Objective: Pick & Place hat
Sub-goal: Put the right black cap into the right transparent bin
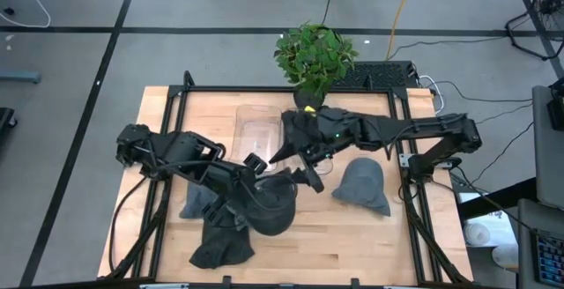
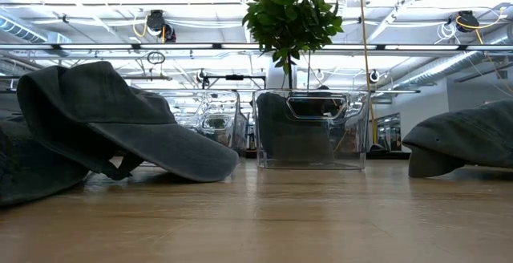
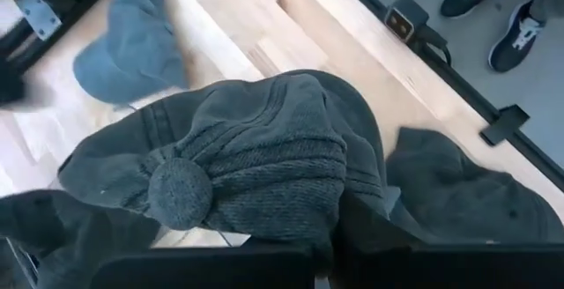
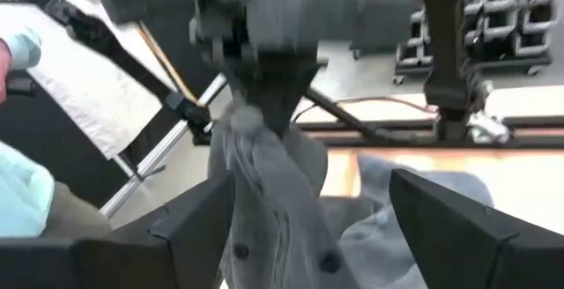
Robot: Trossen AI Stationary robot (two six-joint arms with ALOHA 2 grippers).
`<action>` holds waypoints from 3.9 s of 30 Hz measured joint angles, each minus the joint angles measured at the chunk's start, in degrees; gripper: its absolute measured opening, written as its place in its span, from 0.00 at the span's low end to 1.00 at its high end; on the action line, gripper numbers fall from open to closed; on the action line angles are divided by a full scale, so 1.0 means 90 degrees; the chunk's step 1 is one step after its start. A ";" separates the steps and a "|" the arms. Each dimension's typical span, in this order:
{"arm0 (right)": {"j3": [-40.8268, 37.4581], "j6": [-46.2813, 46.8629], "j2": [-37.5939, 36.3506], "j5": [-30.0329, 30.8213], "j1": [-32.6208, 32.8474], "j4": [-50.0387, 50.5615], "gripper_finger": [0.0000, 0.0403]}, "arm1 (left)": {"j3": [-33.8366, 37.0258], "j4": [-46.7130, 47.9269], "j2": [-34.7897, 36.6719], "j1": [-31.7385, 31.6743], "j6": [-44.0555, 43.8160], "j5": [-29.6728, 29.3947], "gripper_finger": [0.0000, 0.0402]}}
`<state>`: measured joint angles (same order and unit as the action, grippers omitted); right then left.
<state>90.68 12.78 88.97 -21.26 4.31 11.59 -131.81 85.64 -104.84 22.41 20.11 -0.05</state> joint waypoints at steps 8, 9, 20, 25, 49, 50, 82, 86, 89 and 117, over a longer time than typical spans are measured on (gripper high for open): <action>-0.0288 0.0255 0.0000 -0.0079 0.0025 -0.0409 0.71 | 0.0000 -0.0039 -0.0053 0.0102 0.0131 0.0130 0.00; -0.0292 0.0288 0.0000 -0.0187 0.0031 -0.0394 0.71 | 0.0002 -0.0045 -0.0061 0.0094 0.0128 0.0082 0.00; -0.0309 0.0607 0.0378 -0.0681 0.0214 -0.0274 0.71 | 0.0000 -0.0208 -0.0053 0.0063 0.0013 -0.0071 0.00; -0.0291 0.0674 0.0330 -0.0677 0.0200 -0.0355 0.64 | 0.0000 -0.0170 -0.0053 0.0067 -0.0110 -0.0058 0.00; -0.0297 0.0788 0.0084 -0.0958 0.0241 -0.0284 0.00 | 0.0000 -0.0161 -0.0053 -0.0209 -0.1152 -0.0291 0.09; -0.0297 0.0769 0.0034 -0.0958 0.0243 -0.0282 0.00 | 0.0000 -0.0163 -0.0051 -0.0209 -0.1186 -0.0291 0.11; -0.0292 0.0084 -0.0870 -0.0300 0.0054 0.1482 0.00 | 0.0000 -0.0379 0.1899 -0.0423 -0.2940 -0.1386 0.61; -0.0292 -0.0028 -0.0983 -0.0289 -0.0194 0.1808 0.00 | 0.0000 -0.0376 0.1906 -0.0418 -0.2940 -0.1387 0.59; -0.0292 -0.0159 -0.1079 -0.0293 -0.0385 0.2109 0.00 | 0.0000 -0.0379 0.1905 -0.0418 -0.2942 -0.1382 0.59; -0.0292 -0.1715 -0.0953 -0.3007 -0.3397 0.2606 0.00 | 0.0000 -0.0381 0.1902 -0.0418 -0.2921 -0.1474 0.60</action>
<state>88.05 -2.66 80.39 -48.33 -26.26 35.04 -131.81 82.21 -87.72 18.65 -6.17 -13.32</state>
